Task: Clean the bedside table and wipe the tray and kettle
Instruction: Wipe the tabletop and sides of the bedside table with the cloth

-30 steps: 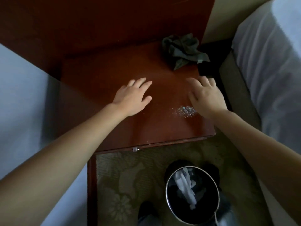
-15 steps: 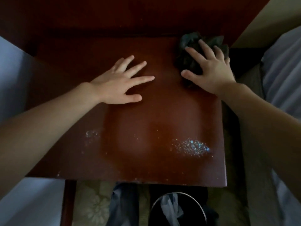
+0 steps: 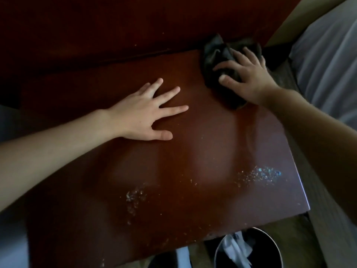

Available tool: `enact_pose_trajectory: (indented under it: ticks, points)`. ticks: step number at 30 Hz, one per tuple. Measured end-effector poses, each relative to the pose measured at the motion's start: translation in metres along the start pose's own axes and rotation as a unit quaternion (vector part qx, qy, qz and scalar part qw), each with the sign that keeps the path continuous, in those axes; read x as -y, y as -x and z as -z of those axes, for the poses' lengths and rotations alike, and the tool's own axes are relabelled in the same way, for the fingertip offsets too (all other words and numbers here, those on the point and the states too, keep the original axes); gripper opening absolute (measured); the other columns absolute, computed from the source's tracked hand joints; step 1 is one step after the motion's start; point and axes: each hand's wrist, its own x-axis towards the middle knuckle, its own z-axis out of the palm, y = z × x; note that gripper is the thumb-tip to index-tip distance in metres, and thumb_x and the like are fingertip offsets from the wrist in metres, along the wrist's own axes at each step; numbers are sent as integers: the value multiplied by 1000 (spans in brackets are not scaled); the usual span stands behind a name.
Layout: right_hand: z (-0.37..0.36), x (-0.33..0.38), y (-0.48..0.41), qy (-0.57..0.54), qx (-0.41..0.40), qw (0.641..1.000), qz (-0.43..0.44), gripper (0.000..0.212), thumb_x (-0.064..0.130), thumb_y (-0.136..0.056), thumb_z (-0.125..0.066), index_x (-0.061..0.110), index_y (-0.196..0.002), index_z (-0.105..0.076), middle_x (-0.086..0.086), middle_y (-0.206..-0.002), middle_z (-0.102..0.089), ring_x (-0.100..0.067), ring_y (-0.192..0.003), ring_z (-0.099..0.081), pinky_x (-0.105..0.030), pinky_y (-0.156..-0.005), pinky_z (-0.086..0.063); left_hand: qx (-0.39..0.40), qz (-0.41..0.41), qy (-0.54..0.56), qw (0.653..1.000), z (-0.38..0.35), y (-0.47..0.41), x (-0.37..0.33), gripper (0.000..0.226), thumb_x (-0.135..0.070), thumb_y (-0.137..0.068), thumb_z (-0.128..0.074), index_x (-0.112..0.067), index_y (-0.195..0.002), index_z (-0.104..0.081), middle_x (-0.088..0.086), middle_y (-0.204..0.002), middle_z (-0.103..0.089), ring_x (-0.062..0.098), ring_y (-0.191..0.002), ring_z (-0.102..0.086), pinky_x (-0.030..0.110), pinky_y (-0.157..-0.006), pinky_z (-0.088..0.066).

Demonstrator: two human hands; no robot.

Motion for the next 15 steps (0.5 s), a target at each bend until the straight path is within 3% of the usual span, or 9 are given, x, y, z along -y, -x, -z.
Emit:
enact_pose_trajectory:
  ticks: [3,7,10,12,13,15]
  points:
    - [-11,5,20,-12,-37,998,42,63,63,-78,-28,26,-120,-56,-12,-144,-39,-35,-141,-17,-58,-109,-7,-7,-27,-2,1000,-1,3,10,76,-82,-67,1,-54,-136,17,-11,-150,26,32,-144,18,37,-108,10]
    - [-17,-7,42,39,22,980,192,37,52,-87,-35,37,-119,-46,-16,-139,-43,-35,-138,-25,-58,-107,-18,4,-47,-2,999,-2,6,17,72,-82,-68,1,-57,-134,20,-15,-150,27,23,-140,25,33,-107,13]
    - [-2,-30,12,25,14,987,156,54,63,-85,-33,43,-136,-32,-15,-149,-30,-34,-140,-21,-48,-111,-19,7,-51,7,999,-3,6,18,70,-87,-65,5,-64,-128,26,-19,-148,30,19,-139,30,30,-106,15]
    - [4,-33,-8,-9,-3,993,119,67,81,-75,-28,50,-135,-22,-9,-154,-22,-29,-143,-14,-46,-115,-14,14,-48,11,999,-2,6,19,68,-86,-66,0,-68,-125,26,-24,-146,33,16,-138,32,28,-104,14]
    - [5,-32,-16,-35,7,994,106,68,86,-71,-27,54,-130,-24,-5,-154,-22,-25,-144,-10,-47,-116,-10,21,-45,15,999,-1,7,20,67,-84,-66,-4,-69,-125,25,-27,-145,32,14,-138,32,28,-104,12]
    - [7,-23,-18,-114,57,989,73,49,83,-72,-31,61,-115,-36,1,-153,-25,-16,-144,-5,-48,-116,-2,33,-36,37,998,1,8,21,66,-83,-67,-11,-72,-126,18,-33,-145,29,9,-139,31,30,-106,5]
